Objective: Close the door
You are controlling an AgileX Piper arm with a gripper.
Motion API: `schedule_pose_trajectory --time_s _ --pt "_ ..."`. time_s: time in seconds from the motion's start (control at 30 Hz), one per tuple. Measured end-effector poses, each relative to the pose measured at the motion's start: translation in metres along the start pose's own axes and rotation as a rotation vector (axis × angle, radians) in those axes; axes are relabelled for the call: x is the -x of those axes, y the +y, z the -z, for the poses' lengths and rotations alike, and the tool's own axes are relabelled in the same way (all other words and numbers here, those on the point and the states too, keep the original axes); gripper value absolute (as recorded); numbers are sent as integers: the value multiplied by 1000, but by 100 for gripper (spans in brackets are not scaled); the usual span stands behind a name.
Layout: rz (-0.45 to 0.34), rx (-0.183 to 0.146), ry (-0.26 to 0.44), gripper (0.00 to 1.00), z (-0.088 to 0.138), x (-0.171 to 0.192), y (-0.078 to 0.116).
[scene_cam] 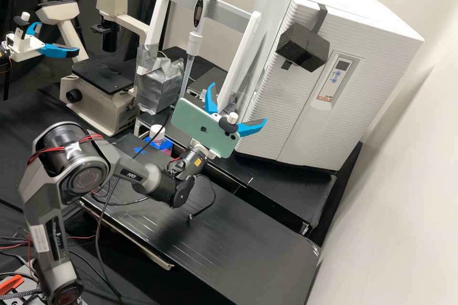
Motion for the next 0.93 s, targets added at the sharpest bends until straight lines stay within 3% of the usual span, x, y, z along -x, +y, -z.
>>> schedule_pose_trajectory --time_s 0.27,0.4,0.5,0.57,0.67,0.93 --pt "6 -4 -15 100 0 -2 -3" --pt "-29 51 -54 100 6 4 -12" --pt "-97 96 -97 100 15 13 -18" --pt "-117 111 -114 100 22 20 -26" --pt "-138 106 -121 100 28 28 -37" --pt "-49 68 -110 100 33 41 -64"
